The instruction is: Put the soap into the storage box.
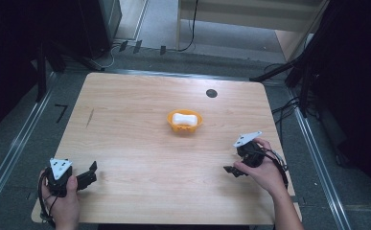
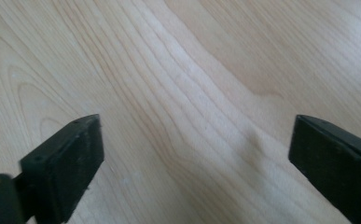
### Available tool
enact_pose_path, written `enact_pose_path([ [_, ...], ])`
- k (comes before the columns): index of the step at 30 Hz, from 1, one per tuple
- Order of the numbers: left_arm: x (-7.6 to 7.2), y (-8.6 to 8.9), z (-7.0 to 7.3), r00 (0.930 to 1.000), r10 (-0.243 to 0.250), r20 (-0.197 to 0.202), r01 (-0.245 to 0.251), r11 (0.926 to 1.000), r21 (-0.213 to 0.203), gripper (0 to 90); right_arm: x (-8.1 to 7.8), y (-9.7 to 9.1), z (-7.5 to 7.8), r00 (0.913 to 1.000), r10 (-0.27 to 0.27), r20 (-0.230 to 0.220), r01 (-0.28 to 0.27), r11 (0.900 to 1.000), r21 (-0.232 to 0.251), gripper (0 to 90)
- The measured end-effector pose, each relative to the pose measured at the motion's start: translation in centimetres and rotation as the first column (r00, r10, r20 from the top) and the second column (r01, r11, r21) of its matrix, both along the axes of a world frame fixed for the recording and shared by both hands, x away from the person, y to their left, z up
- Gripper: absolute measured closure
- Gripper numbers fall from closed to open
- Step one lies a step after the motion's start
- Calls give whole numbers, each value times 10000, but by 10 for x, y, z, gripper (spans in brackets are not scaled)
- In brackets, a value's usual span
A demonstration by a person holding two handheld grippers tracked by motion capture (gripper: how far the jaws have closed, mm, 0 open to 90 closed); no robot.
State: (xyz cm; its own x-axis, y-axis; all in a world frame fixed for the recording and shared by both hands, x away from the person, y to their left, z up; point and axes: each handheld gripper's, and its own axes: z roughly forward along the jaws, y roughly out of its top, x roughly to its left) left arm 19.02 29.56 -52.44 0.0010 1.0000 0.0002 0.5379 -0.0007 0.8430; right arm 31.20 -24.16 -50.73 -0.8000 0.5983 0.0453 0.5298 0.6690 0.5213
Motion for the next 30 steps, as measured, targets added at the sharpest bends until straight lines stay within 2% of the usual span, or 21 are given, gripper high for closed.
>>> enact_pose_path([
  [6,0,0,0,10000,-10,9,10,10000,20,68,-10,-10,-6,9993,-361,105,359,9991,235,0],
  [11,0,0,0,10000,-13,-18,13,10000,41,68,-20,-21,-8,9962,-695,520,674,9969,404,0],
  [15,0,-1,0,10000,-7,2,7,10000,36,68,-25,-27,-9,9940,-862,679,821,9948,605,0],
  [25,0,-2,0,10000,-10,-5,10,9999,125,68,-47,-55,-20,9840,-1556,871,1448,9823,1188,0],
  [30,0,-2,0,10000,-20,-12,20,9999,171,68,-55,-65,-22,9789,-1765,1035,1628,9783,1281,0],
])
